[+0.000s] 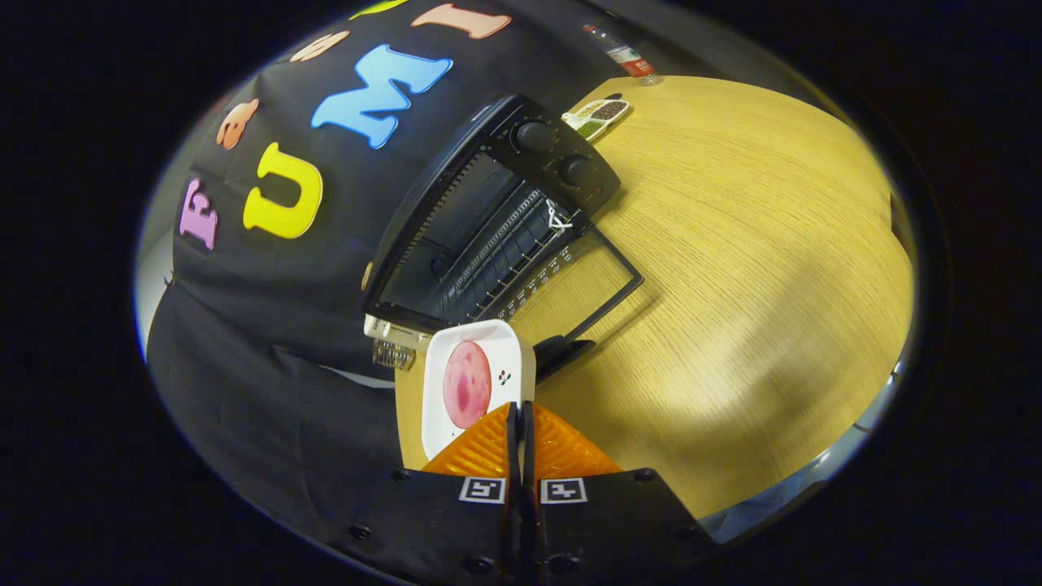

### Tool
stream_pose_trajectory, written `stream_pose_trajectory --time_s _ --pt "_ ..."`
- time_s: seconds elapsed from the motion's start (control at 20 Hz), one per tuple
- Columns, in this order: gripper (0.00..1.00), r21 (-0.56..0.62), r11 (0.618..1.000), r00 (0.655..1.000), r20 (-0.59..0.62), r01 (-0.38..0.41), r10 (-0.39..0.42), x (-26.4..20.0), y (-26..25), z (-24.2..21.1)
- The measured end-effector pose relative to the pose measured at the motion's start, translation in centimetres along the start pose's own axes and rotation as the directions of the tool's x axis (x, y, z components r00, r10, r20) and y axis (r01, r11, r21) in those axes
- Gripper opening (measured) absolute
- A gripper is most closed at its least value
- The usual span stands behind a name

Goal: Open the toaster oven, put the food inside, and close the toaster oven door.

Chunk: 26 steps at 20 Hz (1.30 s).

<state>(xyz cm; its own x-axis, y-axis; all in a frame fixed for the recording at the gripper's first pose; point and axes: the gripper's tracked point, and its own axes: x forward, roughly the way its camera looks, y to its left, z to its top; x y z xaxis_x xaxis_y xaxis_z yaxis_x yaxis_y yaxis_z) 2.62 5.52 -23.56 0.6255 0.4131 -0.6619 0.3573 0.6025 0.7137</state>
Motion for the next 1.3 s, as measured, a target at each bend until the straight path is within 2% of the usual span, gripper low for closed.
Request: stream_pose_trajectory --time_s 0.25,0.45,0.6,0.75,1.0,1.3 --pt "0.02 0.120 0.993 0.996 0.094 -0.016 0.005 1.9 1.1 2.7" --pt "0.02 0.257 0.965 0.987 0.159 -0.047 0.005 4.3 1.7 5.0" --pt "0.02 0.300 0.953 0.988 0.151 -0.035 -0.012 6.4 1.8 5.5" --pt "0.02 0.340 0.939 0.980 0.200 -0.049 -0.021 7.9 2.1 7.1" --pt "0.02 0.439 0.895 0.965 0.260 -0.081 -0.040 11.0 2.5 8.8" --pt "0.02 0.466 0.881 0.938 0.336 -0.086 -0.086 13.7 2.9 10.5"
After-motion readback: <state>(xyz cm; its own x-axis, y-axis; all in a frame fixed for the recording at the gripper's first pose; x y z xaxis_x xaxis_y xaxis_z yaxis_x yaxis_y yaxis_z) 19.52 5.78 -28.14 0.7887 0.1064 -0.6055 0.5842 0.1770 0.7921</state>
